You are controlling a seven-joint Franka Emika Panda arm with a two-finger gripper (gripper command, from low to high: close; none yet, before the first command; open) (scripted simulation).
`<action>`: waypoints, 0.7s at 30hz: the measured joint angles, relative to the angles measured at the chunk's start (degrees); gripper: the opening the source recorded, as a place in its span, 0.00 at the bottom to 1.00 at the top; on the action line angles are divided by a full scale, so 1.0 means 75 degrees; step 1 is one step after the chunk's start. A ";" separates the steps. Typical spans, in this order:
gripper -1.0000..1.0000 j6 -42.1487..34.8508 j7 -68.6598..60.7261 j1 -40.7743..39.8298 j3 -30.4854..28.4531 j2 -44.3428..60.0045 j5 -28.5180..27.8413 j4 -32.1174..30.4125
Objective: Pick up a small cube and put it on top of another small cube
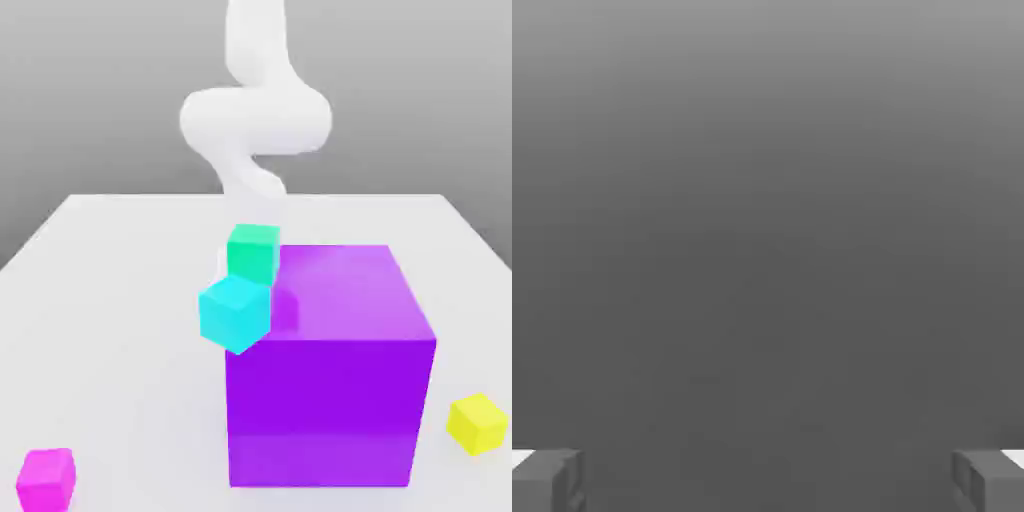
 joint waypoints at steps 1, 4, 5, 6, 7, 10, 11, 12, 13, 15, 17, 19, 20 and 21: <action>0.50 0.0088 -0.0122 0.0141 0.0107 0.0271 -0.0033 0.0029; 0.50 0.0366 -0.0482 0.0535 0.0431 0.1096 -0.0059 0.0093; 0.50 0.0461 -0.0589 0.0678 0.0529 0.1373 -0.0073 0.0112; 0.50 0.0555 -0.0706 0.0809 0.0635 0.1650 -0.0078 0.0131; 0.50 0.0655 -0.0776 0.0927 0.0725 0.1924 -0.0047 0.0127; 0.50 0.0986 -0.0686 0.1184 0.0927 0.2736 0.0238 -0.0029; 0.50 0.1100 -0.0615 0.1256 0.0999 0.3008 0.0333 -0.0094; 0.50 0.1214 -0.0531 0.1322 0.1080 0.3281 0.0418 -0.0161; 0.50 0.1327 -0.0434 0.1386 0.1165 0.3555 0.0487 -0.0228; 0.50 0.1554 -0.0195 0.1504 0.1350 0.4108 0.0571 -0.0364; 0.50 0.1787 0.0105 0.1627 0.1532 0.4668 0.0567 -0.0503; 0.50 0.2021 0.0478 0.1846 0.1682 0.5235 0.0462 -0.0642; 0.50 0.2139 0.0688 0.1980 0.1739 0.5520 0.0374 -0.0712; 0.50 0.2258 0.0917 0.2121 0.1770 0.5807 0.0264 -0.0782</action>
